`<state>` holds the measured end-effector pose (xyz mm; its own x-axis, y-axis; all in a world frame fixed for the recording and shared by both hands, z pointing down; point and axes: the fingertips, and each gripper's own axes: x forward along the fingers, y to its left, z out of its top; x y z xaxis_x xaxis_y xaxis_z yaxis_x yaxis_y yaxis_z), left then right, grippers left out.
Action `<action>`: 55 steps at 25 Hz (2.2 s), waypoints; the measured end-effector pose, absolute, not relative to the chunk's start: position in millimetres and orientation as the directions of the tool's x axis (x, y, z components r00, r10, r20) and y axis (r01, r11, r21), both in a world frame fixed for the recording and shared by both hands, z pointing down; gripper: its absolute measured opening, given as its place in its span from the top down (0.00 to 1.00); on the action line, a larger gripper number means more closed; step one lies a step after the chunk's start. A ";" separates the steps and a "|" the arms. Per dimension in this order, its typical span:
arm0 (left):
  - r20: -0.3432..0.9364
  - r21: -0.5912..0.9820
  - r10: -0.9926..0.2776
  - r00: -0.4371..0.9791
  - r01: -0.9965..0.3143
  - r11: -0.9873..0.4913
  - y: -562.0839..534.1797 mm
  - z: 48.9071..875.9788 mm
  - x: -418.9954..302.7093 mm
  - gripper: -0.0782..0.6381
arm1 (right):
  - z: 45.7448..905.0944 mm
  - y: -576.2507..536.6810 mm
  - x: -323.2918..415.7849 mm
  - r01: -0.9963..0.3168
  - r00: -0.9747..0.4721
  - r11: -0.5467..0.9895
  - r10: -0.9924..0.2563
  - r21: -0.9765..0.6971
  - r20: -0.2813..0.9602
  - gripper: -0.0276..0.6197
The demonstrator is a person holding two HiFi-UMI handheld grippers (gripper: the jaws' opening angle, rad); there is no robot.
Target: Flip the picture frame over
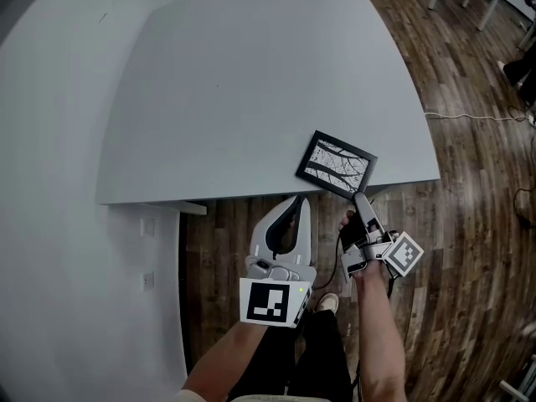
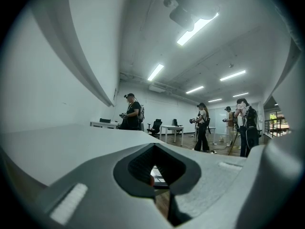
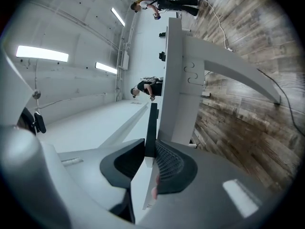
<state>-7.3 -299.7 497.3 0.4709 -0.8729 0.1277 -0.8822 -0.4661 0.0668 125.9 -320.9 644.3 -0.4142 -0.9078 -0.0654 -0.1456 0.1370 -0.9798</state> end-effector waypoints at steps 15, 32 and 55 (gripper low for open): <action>0.109 0.068 -0.881 0.460 -0.888 -0.455 -302.3 492.2 -20.1 0.89 | 625.4 -314.7 125.2 -0.164 -0.383 0.160 -0.920 -0.973 -0.086 0.81; 0.037 0.095 -0.900 0.434 -0.898 -0.429 -294.0 464.3 -19.1 0.89 | 534.6 -322.4 143.7 -0.666 -0.390 0.232 -0.918 -0.709 0.066 0.81; 0.043 0.098 -0.914 0.402 -0.913 -0.397 -289.3 471.0 -39.2 0.89 | 516.3 -313.6 70.7 -0.692 -0.288 0.395 -0.919 0.605 0.270 0.82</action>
<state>-39.2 -289.3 471.0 0.4023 -0.9145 0.0430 -0.9126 -0.3969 0.0984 70.7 -313.6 516.3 -0.2881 -0.9186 0.2705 -0.6918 0.3950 0.6045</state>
